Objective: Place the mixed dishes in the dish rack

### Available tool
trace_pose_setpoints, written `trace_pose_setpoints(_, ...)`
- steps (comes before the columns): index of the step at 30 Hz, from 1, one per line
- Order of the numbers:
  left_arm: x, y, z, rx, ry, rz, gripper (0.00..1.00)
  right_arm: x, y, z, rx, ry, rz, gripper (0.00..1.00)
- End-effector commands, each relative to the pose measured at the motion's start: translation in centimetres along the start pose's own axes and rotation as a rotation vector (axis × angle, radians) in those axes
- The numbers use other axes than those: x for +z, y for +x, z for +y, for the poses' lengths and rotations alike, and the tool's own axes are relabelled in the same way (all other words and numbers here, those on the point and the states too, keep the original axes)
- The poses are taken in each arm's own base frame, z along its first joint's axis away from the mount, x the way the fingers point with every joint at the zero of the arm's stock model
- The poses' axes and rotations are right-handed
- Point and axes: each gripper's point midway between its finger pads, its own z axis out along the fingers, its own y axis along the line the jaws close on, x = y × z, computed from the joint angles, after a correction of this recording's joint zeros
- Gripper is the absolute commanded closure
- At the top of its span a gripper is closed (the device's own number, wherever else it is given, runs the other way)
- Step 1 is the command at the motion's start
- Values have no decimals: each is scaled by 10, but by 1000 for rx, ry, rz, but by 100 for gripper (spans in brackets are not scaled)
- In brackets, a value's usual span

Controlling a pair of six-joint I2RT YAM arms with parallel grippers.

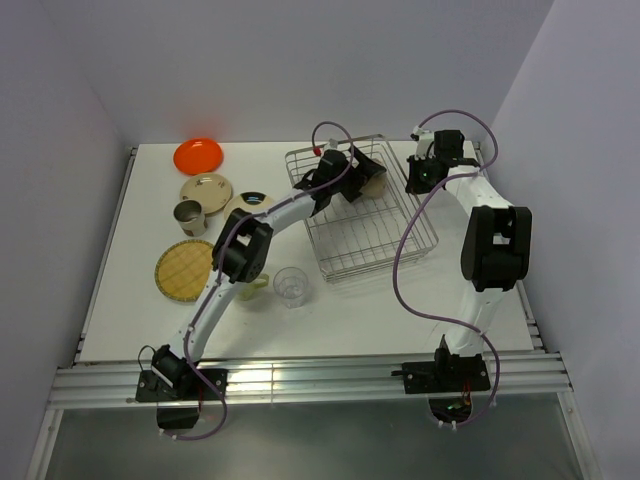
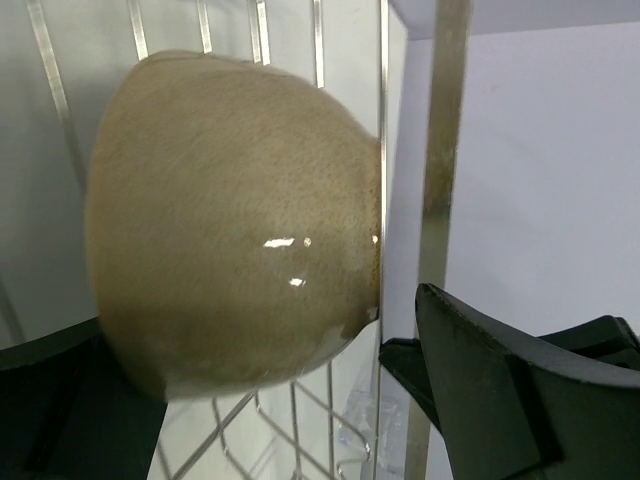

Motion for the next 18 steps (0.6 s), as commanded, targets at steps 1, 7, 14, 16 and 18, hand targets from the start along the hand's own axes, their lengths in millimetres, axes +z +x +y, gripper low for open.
trace_pose_setpoints(1, -27, -19, -24, 8, -48, -30, 1, -2, 17, 19, 37, -57, 50, 99)
trace_pose_setpoints(7, -39, -21, -8, 24, -131, -12, 1, -2, 16, 19, 36, -53, 47, 99)
trace_pose_setpoints(14, -54, -25, -3, 61, -178, 5, 1, -1, 17, 18, 36, -50, 47, 99)
trace_pose_setpoints(16, -58, -28, -1, 67, -190, 11, 1, -1, 17, 17, 35, -47, 48, 99)
trace_pose_setpoints(18, -62, -27, 4, 85, -211, 24, 1, -2, 16, 16, 35, -43, 47, 99)
